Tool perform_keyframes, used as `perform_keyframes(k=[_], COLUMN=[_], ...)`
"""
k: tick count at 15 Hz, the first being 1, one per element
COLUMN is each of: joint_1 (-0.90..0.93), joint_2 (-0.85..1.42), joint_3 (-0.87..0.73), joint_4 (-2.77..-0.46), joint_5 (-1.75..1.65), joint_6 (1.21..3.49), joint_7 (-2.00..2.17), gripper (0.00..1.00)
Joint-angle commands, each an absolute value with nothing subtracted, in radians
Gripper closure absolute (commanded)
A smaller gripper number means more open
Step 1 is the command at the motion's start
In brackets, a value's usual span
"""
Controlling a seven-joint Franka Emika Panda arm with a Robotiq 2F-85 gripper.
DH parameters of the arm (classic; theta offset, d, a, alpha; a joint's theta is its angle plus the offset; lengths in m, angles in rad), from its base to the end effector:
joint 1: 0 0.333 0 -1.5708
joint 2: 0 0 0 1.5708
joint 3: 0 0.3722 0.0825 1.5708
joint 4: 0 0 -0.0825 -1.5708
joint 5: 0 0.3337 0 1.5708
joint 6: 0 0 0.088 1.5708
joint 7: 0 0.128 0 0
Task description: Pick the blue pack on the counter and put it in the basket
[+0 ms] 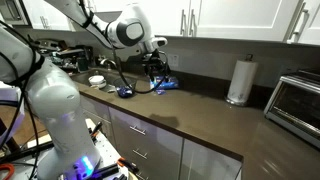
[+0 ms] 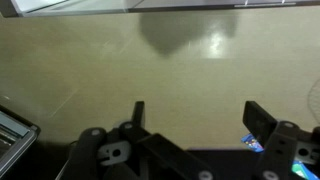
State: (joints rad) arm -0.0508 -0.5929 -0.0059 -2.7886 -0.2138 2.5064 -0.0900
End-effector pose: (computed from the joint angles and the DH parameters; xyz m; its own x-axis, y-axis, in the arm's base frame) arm 0.3018 -0.0183 0.4646 0.9393 0.2051 0.2751 0.1546 -0.9687 0.1944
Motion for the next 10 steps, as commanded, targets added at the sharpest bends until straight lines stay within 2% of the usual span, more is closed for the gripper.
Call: perform_keyframes(k=[1,6,10], joint_1=[-0.052,-0.037,0.004], joint_2=[-0.593,-0.53,-0.383], joint_3=[-0.004,-0.002,0.01], joint_4=[-2.787,-2.767,-2.699], joint_5=[-0.212,-0.217,-0.218], joint_6=[2.504,2.566,2.69], joint_7=[-0.091,-0.106,-0.134], gripper=[0.0,0.0,0.0])
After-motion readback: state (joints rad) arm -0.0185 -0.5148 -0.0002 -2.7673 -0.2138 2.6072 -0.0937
